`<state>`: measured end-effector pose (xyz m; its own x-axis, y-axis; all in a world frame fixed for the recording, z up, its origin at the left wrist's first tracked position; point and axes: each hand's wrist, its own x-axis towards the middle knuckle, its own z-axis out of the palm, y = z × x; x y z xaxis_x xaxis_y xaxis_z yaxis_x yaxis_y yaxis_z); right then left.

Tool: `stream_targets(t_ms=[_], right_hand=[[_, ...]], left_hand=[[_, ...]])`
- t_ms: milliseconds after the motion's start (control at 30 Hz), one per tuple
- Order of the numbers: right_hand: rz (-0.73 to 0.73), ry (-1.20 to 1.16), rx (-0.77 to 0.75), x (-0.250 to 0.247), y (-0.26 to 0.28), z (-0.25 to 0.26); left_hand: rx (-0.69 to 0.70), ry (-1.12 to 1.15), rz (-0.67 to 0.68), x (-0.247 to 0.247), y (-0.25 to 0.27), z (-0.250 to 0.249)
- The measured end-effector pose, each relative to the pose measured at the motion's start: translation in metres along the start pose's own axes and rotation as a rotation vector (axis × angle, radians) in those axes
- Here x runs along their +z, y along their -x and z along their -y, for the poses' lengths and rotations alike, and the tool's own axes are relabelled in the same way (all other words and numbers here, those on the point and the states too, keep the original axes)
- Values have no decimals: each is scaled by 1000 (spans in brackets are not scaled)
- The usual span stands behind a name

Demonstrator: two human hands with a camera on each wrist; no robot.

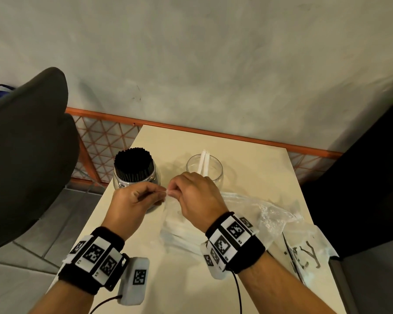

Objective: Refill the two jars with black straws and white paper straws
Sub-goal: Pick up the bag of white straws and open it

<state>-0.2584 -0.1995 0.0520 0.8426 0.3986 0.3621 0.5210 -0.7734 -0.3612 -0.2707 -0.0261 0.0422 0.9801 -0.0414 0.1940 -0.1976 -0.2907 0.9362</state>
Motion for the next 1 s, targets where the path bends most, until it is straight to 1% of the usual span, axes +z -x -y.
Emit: stream_targets(t_ms=[100, 200, 300, 367, 600, 833, 1000], right_hand=[[-49, 56, 13, -3, 2, -3], [-64, 71, 41, -7, 4, -10], [-61, 45, 93, -14, 10, -26], [-67, 39, 114, -20, 17, -38], [-119, 121, 172, -35, 33, -70], [-139, 237, 339, -55, 60, -117], [-125, 258, 408, -70, 71, -136]], left_hand=[[17, -5, 10, 4, -3, -3], [16, 3, -7, 5, -7, -3], [26, -4, -55, -6, -11, 2], [28, 7, -60, -15, -13, 5], [41, 1, -93, -21, -14, 11], [-4, 15, -173, -38, -14, 27], [-22, 6, -171, -40, -12, 30]])
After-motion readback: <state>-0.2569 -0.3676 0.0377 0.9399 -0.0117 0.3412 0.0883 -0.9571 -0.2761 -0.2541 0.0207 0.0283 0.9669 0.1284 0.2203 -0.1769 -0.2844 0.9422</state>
